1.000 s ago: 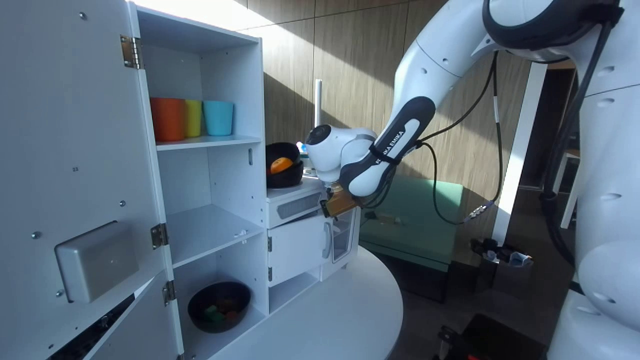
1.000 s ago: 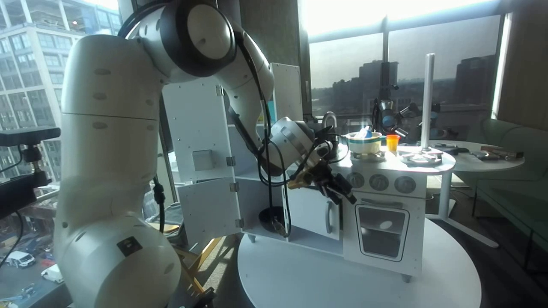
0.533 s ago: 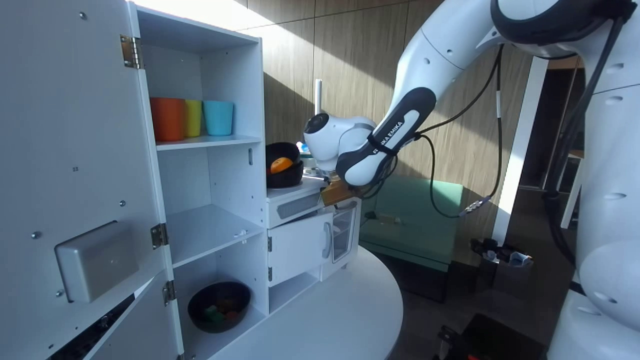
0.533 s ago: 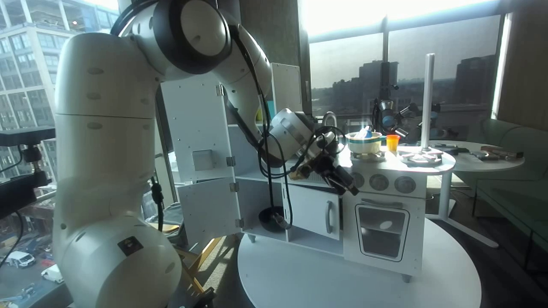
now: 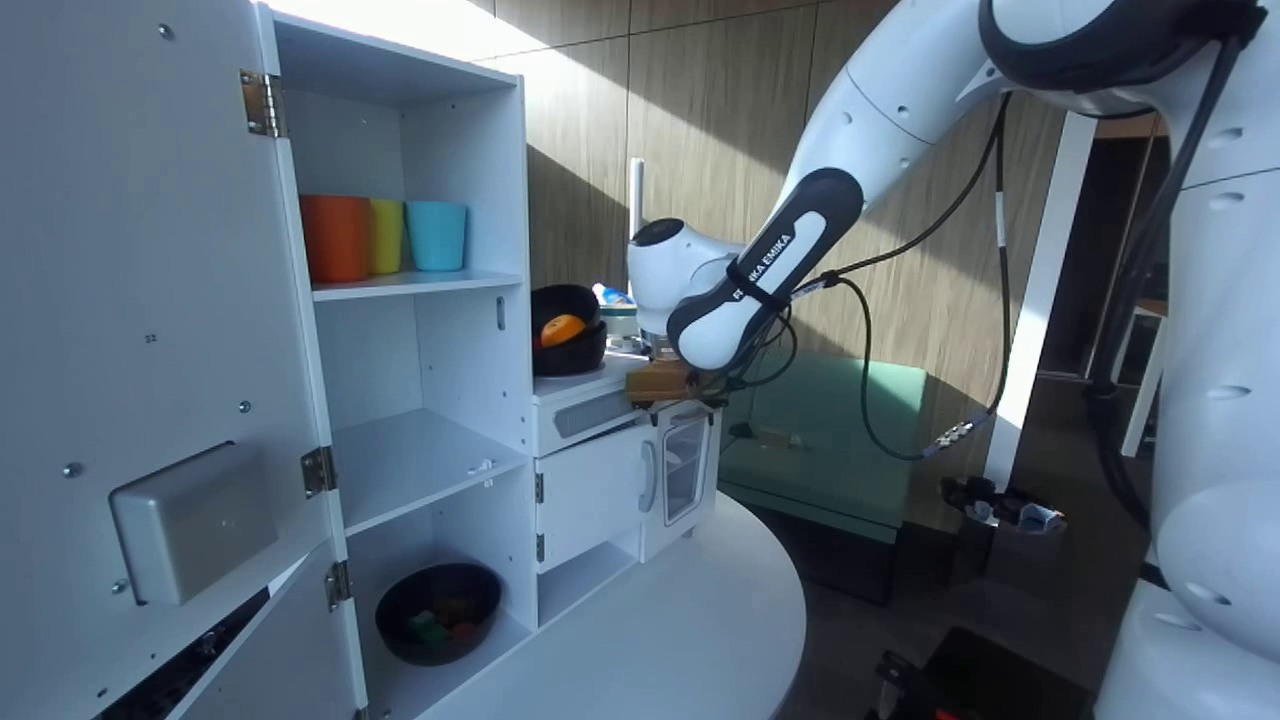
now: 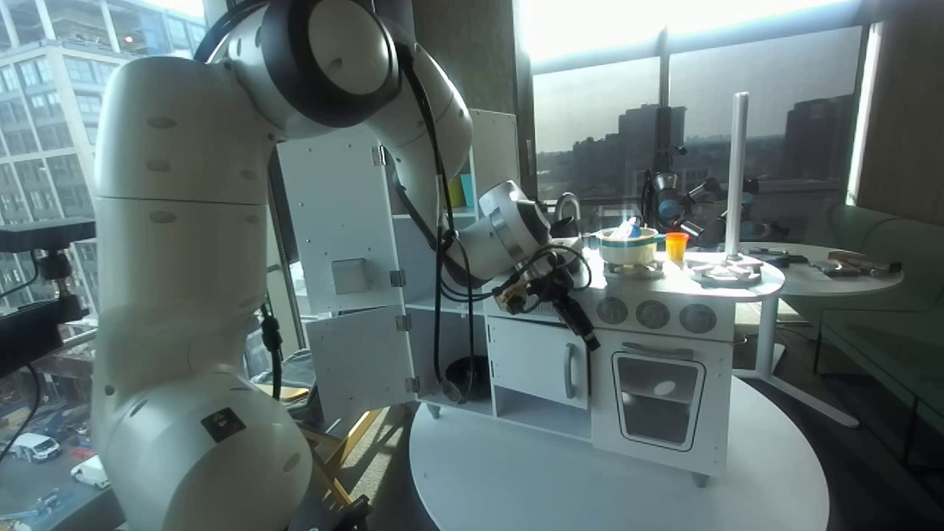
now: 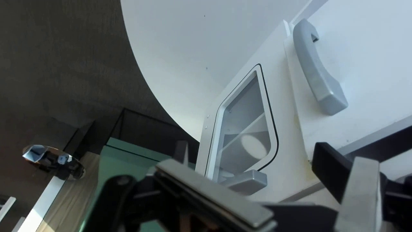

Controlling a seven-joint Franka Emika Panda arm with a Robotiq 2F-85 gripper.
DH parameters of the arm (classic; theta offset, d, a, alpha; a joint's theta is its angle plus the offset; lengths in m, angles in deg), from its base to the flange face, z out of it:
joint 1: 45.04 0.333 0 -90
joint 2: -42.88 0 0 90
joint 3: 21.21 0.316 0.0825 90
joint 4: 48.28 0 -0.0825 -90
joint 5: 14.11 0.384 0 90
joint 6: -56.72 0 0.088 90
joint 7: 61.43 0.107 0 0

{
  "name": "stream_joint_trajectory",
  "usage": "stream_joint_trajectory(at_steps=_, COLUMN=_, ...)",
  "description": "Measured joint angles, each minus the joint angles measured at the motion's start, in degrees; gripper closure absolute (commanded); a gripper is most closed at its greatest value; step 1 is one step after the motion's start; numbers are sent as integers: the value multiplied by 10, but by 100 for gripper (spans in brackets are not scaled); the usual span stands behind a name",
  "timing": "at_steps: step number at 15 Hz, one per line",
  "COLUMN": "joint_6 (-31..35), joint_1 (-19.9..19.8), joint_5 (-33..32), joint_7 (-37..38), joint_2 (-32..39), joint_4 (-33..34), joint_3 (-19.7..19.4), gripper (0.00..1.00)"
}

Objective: Open the cabinet doors and the oven door.

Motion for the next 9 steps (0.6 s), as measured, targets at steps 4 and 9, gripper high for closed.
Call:
stream_joint_trajectory(at_steps=4, joint_6=85, joint_1=3, joint_5=-23, joint_7=54, joint_2=-7, joint_4=-34, joint_3=-22, gripper=0)
stream_joint_trajectory(at_steps=9, joint_6=139, joint_1=3, joint_5=-89, joint_7=109, joint_2=-22, joint_4=-57, joint_3=-37, gripper=0)
